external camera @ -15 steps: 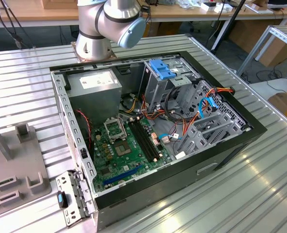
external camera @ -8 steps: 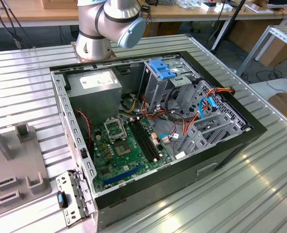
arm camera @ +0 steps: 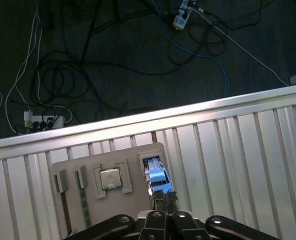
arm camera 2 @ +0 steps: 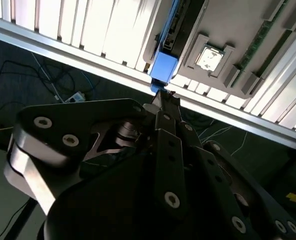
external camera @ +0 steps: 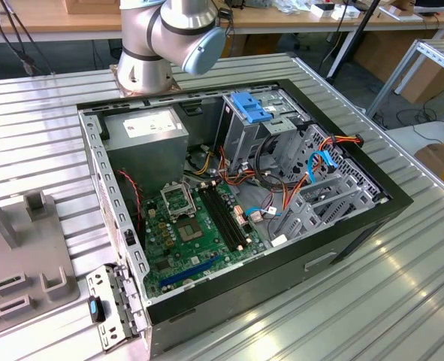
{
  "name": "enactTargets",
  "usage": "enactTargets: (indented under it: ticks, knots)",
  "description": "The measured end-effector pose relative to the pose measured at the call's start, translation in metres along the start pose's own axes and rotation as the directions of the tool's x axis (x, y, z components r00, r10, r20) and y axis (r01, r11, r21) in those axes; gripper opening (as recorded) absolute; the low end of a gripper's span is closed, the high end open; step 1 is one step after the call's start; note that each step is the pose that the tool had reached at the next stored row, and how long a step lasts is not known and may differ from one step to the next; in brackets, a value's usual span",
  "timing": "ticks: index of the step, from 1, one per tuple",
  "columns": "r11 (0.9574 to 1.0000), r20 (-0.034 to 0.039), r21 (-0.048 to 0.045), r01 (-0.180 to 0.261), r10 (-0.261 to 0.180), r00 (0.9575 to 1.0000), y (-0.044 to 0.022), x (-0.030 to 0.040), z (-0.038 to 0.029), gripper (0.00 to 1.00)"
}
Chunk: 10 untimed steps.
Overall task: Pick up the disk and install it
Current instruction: 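Pick up the disk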
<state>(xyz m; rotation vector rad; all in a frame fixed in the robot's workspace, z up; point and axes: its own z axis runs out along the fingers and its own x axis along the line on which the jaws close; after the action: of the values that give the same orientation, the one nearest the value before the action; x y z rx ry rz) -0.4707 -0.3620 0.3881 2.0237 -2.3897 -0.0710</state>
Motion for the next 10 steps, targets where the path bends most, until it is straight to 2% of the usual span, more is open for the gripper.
enactTargets:
  ticks: [3,5,8,10]
  knots:
    - [0.9989,-0.0018,-0.0010,0.046,-0.046,0.9989,0.0001,-0.0003,0.0000,0.11]
    - [0.9957,-0.0036,-0.0022,0.092,-0.092,0.9957,0.0001,-0.0005,0.0000,0.11]
    - [0.9956,-0.0037,-0.0022,0.094,-0.094,0.9955,0.0001,-0.0006,0.0000,0.11]
    - [0.9903,-0.0054,-0.0034,0.139,-0.139,0.9903,-0.0002,-0.0012,0.0001,0.11]
